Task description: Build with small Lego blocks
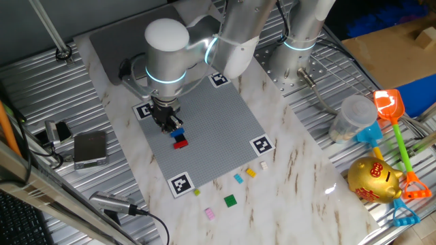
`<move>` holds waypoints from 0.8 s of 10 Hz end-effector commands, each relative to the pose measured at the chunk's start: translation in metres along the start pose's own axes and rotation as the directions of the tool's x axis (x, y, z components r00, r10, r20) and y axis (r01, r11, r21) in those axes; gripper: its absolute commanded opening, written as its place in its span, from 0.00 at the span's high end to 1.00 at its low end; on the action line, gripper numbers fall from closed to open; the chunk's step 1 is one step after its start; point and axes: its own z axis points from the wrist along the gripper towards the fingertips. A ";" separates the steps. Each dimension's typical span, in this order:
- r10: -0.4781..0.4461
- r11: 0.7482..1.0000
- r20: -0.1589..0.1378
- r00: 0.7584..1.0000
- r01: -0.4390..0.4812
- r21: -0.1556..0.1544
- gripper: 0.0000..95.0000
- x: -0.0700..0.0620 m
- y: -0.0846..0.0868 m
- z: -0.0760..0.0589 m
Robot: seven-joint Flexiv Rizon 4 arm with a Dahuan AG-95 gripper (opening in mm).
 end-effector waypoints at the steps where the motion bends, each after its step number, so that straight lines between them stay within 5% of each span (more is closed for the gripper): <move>1: -0.053 0.999 -0.012 0.999 0.053 -0.014 1.00 -0.001 0.005 -0.001; 3: -0.294 0.956 -0.048 0.955 0.294 -0.019 1.00 0.000 0.006 -0.004; 5: -0.518 0.855 -0.072 0.852 0.519 -0.013 1.00 0.001 0.006 -0.003; 8: -0.843 0.528 -0.133 0.522 0.849 -0.011 1.00 0.003 0.006 -0.003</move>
